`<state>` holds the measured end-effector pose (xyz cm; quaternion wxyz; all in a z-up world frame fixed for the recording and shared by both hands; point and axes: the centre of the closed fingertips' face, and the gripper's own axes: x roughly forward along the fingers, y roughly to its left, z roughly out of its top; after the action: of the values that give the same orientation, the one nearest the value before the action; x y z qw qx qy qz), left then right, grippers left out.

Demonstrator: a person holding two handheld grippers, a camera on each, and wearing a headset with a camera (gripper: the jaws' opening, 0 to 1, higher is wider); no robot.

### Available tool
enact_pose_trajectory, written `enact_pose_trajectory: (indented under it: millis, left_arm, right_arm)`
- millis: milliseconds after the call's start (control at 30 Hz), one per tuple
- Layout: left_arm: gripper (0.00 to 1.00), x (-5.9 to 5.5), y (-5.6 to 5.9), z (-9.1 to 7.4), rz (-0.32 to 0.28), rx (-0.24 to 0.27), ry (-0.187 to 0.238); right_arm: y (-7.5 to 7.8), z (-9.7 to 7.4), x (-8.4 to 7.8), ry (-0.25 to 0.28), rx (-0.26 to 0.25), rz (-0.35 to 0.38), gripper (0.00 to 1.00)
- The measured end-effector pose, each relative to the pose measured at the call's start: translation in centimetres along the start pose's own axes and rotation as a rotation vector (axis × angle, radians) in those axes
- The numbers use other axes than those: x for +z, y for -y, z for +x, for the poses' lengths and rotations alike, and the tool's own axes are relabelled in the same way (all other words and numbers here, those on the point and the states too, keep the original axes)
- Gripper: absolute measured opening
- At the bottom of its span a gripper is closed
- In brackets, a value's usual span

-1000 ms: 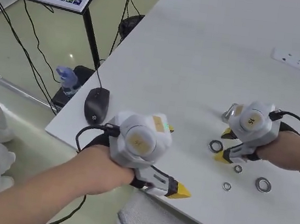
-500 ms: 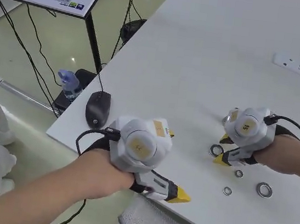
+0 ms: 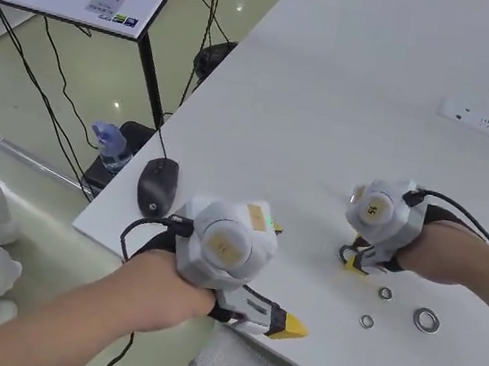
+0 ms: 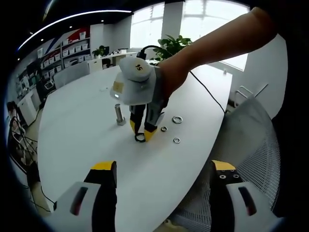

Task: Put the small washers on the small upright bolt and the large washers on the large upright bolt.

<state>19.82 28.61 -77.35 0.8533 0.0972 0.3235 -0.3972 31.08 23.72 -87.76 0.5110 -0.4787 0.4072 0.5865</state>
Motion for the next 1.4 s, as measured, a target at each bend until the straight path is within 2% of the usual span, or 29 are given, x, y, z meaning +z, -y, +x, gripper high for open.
enact_pose_trajectory:
  millis: [200,533,700,867,1167,1200,1233,1333,1400]
  left_arm:
    - [0.77,0.5,-0.1,0.0,0.001,0.011,0.009]
    - [0.77,0.3,-0.4,-0.1,-0.003,0.025,0.003]
    - [0.77,0.4,-0.9,-0.2,-0.013,0.040,0.014]
    - [0.79,0.5,-1.3,-0.2,-0.010,0.048,0.016]
    - [0.85,0.8,-1.9,-0.1,-0.011,0.064,0.025]
    - [0.87,0.9,-1.8,-0.1,-0.015,0.057,0.038]
    - [0.91,1.6,-1.3,0.0,-0.032,0.030,0.083]
    - [0.91,0.8,-1.7,0.0,-0.008,0.052,0.034]
    - [0.92,0.8,-1.6,0.2,-0.005,0.048,0.035]
  right_arm:
    - [0.5,0.2,-0.3,0.000,0.004,0.008,0.22]
    - [0.7,-0.1,-0.9,0.012,0.011,0.056,0.21]
    - [0.5,-1.4,-0.9,0.029,0.023,0.101,0.21]
    - [0.0,-3.0,-1.5,0.023,0.021,0.107,0.21]
    - [0.6,-6.1,-2.4,0.034,-0.003,0.136,0.21]
    - [0.7,-6.2,-2.4,0.034,-0.006,0.134,0.21]
    - [0.9,-6.5,-2.6,0.034,-0.011,0.135,0.21]
    - [1.4,-7.1,-2.8,0.034,-0.015,0.148,0.21]
    - [1.8,-7.6,-3.0,0.033,-0.017,0.154,0.21]
